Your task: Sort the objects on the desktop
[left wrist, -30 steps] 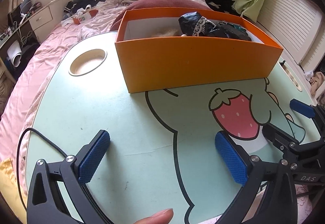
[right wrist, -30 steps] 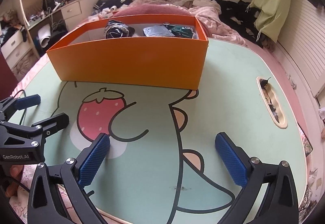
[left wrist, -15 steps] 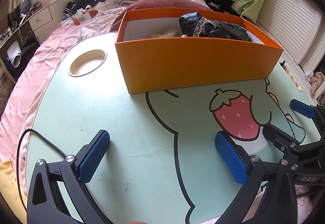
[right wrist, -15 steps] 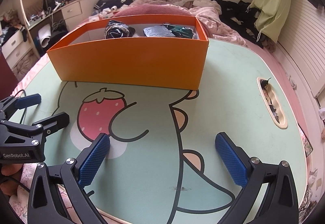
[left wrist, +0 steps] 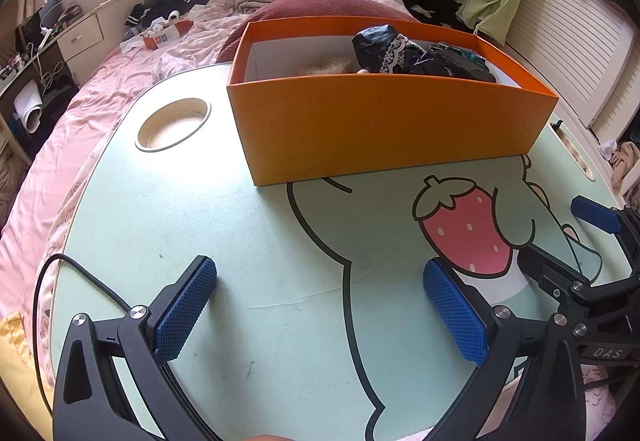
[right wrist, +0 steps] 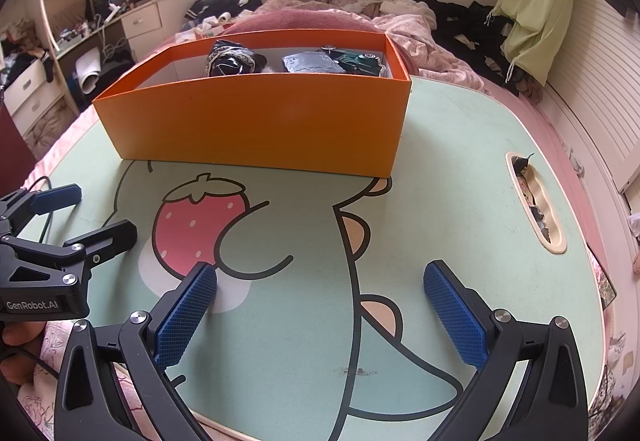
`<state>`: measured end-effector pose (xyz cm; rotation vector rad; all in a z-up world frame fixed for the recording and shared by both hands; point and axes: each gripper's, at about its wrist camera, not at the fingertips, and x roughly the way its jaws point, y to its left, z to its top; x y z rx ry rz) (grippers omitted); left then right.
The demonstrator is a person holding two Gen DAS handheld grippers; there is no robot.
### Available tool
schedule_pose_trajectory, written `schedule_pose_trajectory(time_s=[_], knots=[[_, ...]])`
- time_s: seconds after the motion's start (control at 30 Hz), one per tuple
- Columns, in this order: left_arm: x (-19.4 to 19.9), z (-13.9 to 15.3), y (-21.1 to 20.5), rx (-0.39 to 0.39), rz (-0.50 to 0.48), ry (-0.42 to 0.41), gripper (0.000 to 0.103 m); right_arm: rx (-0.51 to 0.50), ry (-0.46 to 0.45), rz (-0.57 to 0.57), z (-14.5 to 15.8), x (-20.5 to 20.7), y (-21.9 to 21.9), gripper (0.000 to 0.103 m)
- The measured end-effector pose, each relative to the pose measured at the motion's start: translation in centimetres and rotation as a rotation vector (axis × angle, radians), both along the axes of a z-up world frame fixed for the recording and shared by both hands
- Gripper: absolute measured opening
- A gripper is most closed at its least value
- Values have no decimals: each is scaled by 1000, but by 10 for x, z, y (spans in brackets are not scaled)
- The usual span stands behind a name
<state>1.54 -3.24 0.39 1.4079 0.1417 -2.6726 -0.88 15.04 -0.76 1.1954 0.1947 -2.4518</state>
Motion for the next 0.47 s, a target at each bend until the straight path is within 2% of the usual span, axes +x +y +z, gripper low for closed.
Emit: schedule_pose_trajectory(time_s=[0.47], knots=[[-1, 3, -1, 0, 0, 2, 103, 0, 0, 0, 0, 0, 0, 103]])
